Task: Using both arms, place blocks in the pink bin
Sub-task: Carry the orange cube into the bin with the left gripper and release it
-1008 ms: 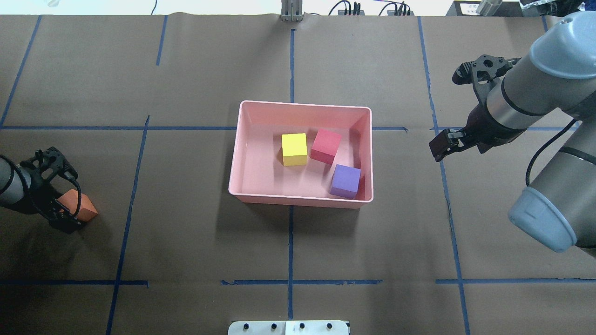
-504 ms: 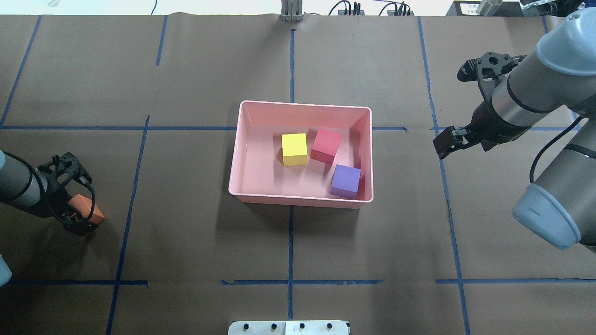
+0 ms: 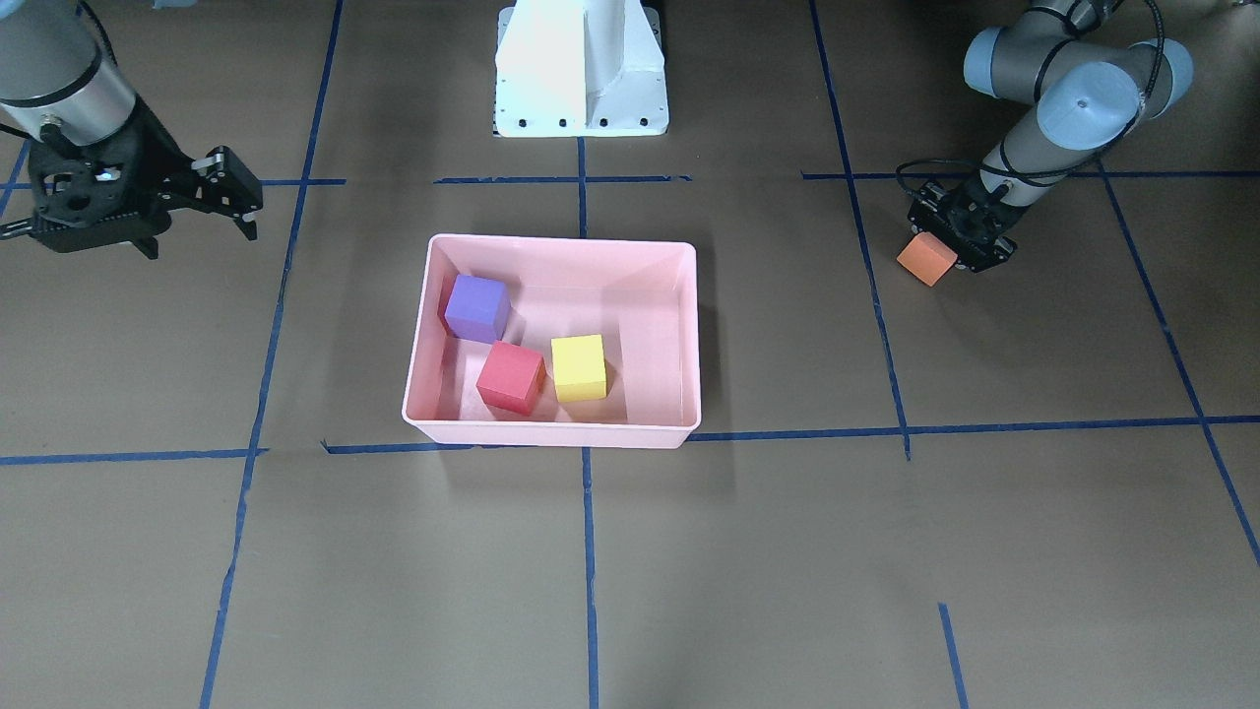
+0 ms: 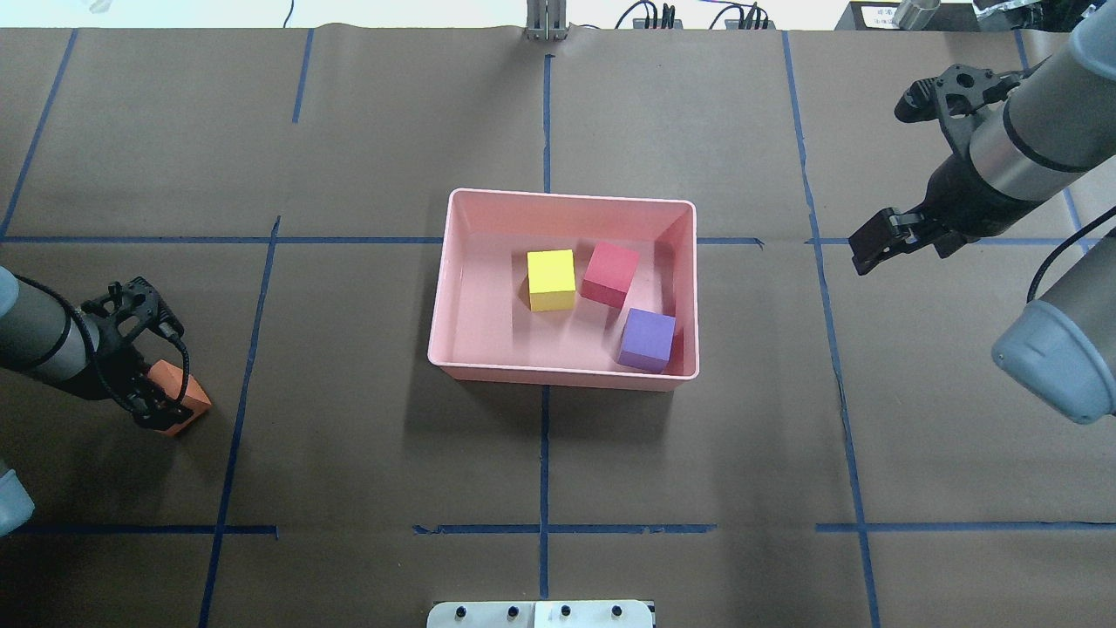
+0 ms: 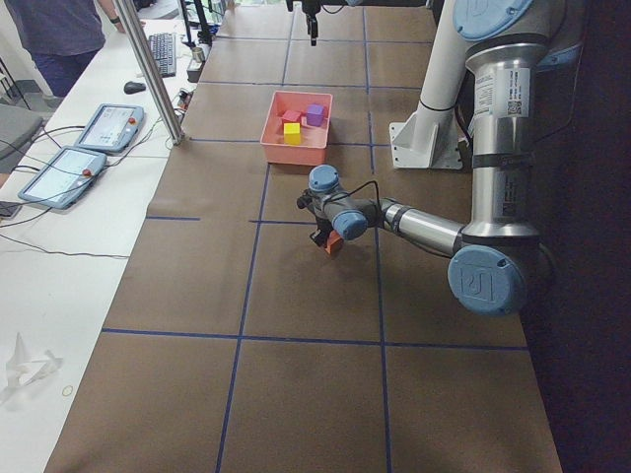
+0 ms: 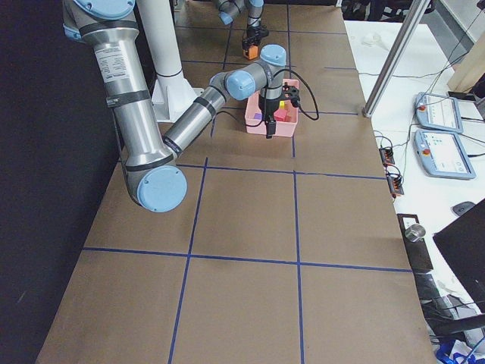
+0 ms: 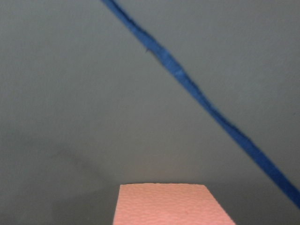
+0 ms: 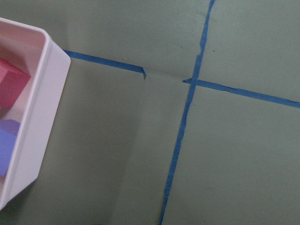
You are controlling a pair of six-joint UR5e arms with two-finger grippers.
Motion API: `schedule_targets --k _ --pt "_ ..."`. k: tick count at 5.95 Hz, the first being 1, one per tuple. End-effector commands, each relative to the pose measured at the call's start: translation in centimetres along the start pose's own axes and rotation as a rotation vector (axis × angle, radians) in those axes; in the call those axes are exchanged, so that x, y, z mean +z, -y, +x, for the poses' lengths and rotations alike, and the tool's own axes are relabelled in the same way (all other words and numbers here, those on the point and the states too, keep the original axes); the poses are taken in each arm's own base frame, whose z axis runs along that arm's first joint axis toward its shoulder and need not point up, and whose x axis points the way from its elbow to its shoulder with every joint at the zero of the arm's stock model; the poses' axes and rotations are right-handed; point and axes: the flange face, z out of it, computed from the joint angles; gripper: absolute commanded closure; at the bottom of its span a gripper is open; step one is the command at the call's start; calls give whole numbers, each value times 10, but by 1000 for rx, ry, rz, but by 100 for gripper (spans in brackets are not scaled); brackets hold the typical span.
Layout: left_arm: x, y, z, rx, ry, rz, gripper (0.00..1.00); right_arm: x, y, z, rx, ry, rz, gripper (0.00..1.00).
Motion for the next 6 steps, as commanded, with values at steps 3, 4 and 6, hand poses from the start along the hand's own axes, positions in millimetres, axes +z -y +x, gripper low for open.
schedule_targets --k 3,4,6 --pt "-105 199 64 -187 35 55 62 0 -26 174 -175 -40 -58 0" --pt "-141 251 103 -302 28 57 61 2 -51 216 -200 -29 -76 0" --pt "-156 316 181 -478 -37 82 57 -6 -89 273 -216 -25 -77 0"
